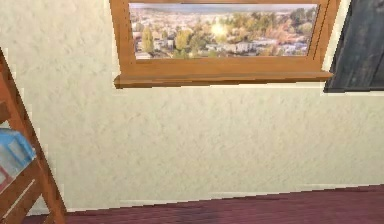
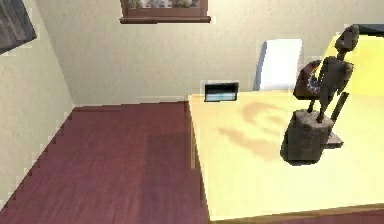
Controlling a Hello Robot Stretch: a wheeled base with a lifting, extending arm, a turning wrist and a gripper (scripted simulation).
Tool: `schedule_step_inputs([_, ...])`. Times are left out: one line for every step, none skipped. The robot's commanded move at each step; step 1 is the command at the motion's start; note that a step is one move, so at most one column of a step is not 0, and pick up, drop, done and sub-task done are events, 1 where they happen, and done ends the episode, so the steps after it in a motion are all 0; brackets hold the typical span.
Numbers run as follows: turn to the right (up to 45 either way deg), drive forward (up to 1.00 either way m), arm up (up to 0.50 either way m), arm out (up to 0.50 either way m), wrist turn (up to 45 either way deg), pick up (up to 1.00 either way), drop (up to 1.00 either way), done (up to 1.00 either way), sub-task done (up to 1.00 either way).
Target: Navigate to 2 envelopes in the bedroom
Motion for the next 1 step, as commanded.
schedule_step_inputs([-3.0, 0.00, 0.00, 0.00, 0.0, 0.00, 0.00, 0.00, 0.00])
